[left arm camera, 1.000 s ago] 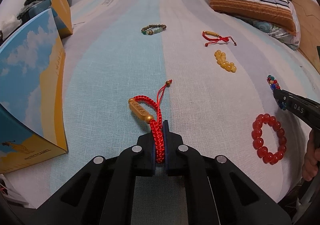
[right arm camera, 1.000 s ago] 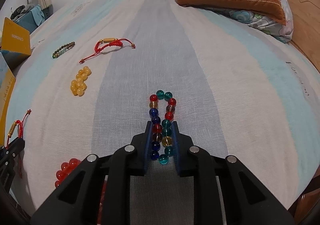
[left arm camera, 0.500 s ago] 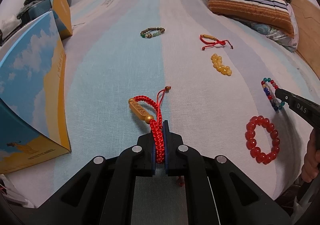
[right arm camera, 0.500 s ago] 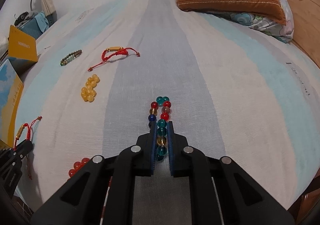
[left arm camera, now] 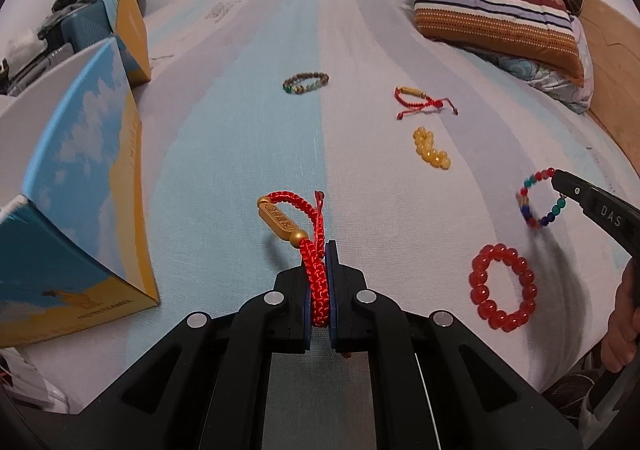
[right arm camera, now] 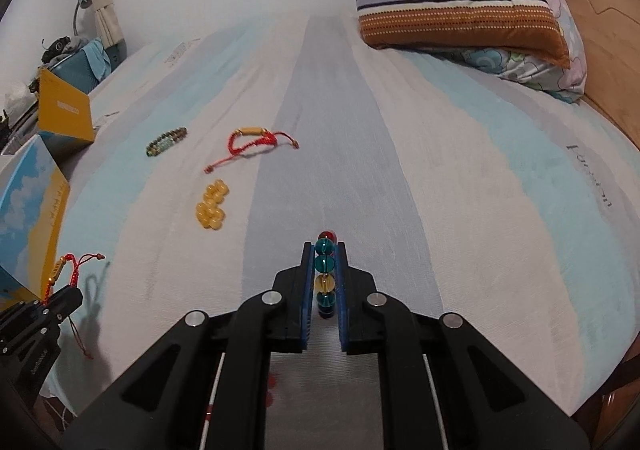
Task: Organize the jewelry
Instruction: 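Carry the red string and multicolour bracelets with both tools into the white box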
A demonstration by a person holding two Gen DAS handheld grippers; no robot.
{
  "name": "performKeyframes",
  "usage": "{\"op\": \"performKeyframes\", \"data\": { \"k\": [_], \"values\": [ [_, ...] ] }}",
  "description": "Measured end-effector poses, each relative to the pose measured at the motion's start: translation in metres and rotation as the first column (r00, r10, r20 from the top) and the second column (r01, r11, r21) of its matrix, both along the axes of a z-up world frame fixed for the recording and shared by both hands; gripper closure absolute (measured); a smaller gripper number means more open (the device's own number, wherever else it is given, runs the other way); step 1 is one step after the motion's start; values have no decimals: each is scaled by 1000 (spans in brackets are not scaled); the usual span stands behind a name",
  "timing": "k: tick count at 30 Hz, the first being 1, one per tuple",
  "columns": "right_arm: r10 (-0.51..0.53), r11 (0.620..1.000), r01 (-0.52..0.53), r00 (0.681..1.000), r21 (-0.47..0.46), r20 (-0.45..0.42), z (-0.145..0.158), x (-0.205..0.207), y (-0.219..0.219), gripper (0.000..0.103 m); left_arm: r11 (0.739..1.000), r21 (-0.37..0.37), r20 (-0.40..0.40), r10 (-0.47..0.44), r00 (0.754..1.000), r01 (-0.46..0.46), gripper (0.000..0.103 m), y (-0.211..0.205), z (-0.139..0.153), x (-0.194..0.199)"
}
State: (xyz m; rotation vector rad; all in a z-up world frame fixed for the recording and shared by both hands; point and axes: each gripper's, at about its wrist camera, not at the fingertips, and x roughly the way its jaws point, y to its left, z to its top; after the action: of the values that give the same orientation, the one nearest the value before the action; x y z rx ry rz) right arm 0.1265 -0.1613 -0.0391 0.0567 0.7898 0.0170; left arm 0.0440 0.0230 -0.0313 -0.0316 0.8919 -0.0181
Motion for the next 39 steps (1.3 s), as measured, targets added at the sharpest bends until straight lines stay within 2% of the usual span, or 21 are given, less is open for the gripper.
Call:
{"op": "performKeyframes", "data": {
  "k": [13, 20, 28, 39],
  "values": [
    [20, 1000, -20, 999, 8, 42, 46, -8, 17, 94, 1000, -20, 30, -23, 999, 24, 98, 1, 42, 1],
    [44, 999, -45, 997, 7, 61, 74, -10, 40, 94, 1000, -5, 59, -1, 998, 2, 98, 21, 75, 2],
    [111, 994, -111, 988, -9, 107, 103, -18, 93, 94, 999, 18, 122, 27, 992, -30, 98, 50, 108, -7],
    [261, 965, -262, 952, -19, 159, 132, -29, 200, 94, 985, 24, 166, 165, 972, -171, 98, 140, 133, -36]
  ]
}}
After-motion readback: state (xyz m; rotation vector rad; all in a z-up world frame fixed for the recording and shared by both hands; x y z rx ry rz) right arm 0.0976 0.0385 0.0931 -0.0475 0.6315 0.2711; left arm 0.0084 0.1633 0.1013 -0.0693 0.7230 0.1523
